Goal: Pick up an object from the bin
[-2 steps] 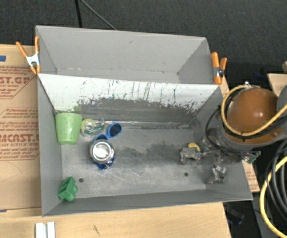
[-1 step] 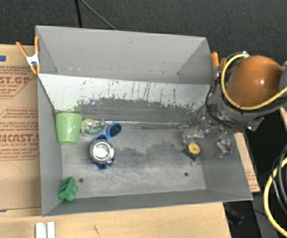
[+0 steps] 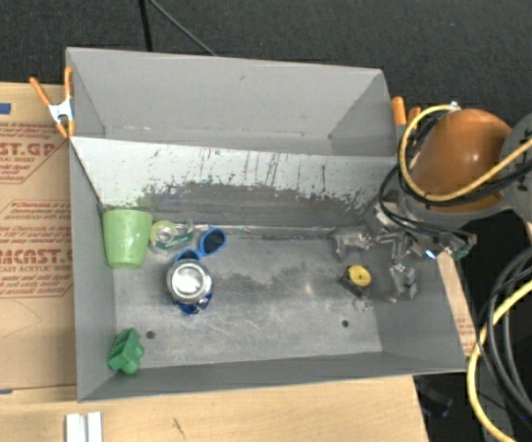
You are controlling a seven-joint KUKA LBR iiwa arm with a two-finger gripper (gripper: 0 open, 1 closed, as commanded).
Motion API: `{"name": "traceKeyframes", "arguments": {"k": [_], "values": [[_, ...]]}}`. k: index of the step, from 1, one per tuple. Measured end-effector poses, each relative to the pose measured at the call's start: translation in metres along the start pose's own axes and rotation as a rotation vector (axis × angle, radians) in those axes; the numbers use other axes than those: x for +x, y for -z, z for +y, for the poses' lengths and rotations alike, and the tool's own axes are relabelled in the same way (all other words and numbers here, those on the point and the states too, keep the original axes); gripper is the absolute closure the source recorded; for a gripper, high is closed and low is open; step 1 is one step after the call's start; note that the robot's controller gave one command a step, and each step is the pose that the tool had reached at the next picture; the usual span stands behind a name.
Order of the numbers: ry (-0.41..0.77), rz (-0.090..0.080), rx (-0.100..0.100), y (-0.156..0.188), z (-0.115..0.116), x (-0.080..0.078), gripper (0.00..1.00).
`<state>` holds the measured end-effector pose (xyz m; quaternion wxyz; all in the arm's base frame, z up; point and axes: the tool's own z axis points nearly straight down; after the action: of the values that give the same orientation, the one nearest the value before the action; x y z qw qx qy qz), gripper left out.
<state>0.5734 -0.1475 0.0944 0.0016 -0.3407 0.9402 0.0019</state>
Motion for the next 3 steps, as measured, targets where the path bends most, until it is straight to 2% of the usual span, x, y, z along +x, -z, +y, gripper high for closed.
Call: {"name": "traceKeyframes", "arguments": {"k": [1,2,3], "values": [[0.0,0.001,0.002,0.0,-0.001,0.001,1.0],[0.238,-0.001,0.008,0.086,-0.002,-0.007,1.0],[0.237,0.001,0.002,0.083,-0.001,-0.007,0.0]]}}
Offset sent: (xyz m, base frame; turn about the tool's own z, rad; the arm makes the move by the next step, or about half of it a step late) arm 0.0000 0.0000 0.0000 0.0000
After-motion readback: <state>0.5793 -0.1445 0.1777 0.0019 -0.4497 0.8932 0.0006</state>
